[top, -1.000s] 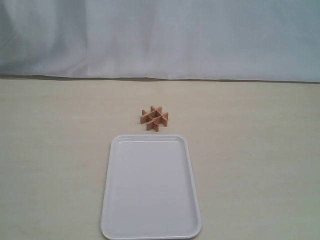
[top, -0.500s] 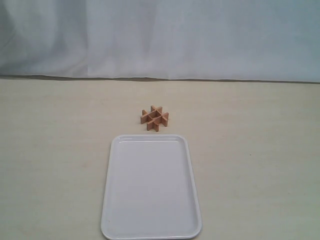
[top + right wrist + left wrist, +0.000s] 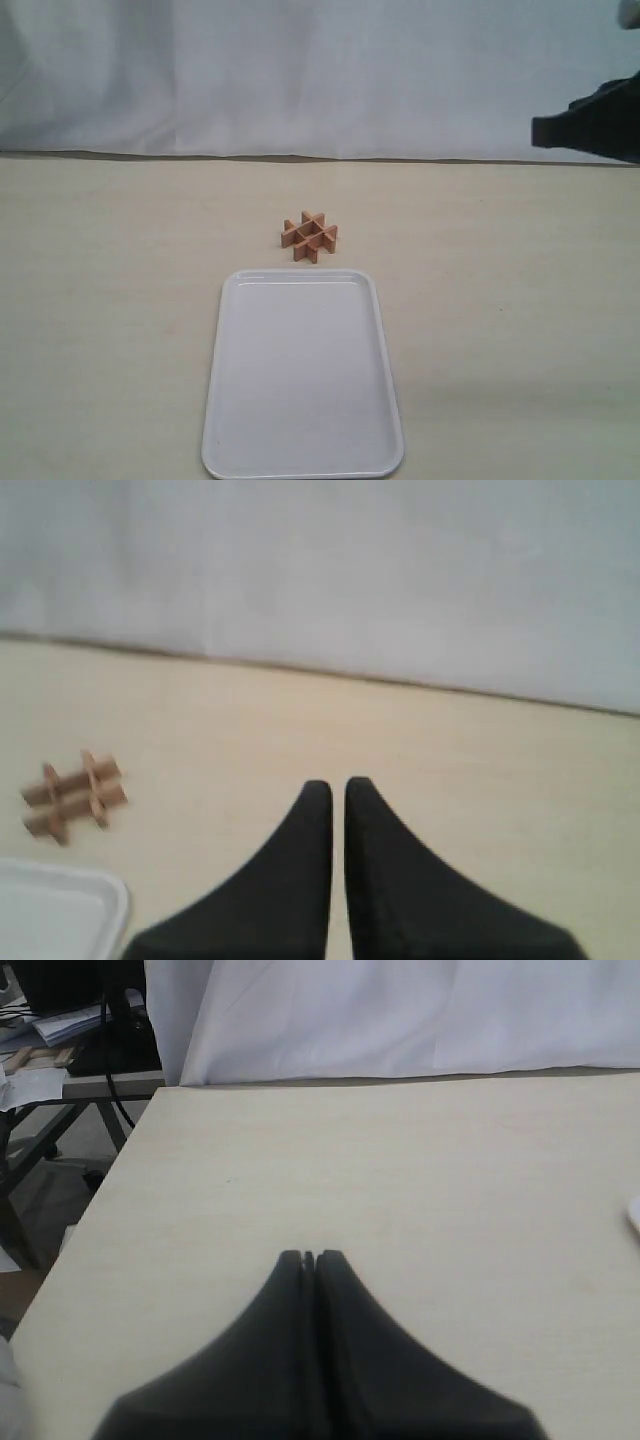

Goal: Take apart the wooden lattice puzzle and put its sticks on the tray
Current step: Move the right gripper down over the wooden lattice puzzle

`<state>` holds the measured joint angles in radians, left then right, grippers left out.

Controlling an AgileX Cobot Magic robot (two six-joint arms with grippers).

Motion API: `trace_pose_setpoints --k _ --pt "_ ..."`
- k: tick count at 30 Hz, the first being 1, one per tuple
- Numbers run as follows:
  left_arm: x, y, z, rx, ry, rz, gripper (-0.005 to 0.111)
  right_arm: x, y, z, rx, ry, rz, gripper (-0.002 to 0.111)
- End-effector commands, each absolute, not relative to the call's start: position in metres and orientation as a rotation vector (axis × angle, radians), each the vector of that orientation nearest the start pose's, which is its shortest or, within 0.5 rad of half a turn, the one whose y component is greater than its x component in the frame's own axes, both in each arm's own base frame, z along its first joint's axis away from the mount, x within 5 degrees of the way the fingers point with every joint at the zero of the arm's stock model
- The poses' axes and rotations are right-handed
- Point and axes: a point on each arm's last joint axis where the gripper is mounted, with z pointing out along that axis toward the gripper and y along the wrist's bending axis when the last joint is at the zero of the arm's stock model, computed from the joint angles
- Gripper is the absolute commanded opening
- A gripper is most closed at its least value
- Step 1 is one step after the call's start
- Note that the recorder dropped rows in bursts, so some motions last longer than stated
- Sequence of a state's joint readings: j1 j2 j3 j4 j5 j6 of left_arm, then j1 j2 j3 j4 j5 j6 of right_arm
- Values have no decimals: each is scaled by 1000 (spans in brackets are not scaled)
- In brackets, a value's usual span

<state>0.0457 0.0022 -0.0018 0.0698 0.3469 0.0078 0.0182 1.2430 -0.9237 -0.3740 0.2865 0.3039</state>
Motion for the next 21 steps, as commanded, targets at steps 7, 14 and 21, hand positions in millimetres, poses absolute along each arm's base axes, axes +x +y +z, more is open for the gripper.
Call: trace_pose_setpoints --k 7,14,21 --pt "54 4 183 8 1816 104 0 383 34 276 -566 2551 -93 4" --pt "54 4 183 8 1816 104 0 449 62 238 -708 2674 146 5" --pt "54 4 183 8 1816 104 0 493 85 196 -807 2656 151 5"
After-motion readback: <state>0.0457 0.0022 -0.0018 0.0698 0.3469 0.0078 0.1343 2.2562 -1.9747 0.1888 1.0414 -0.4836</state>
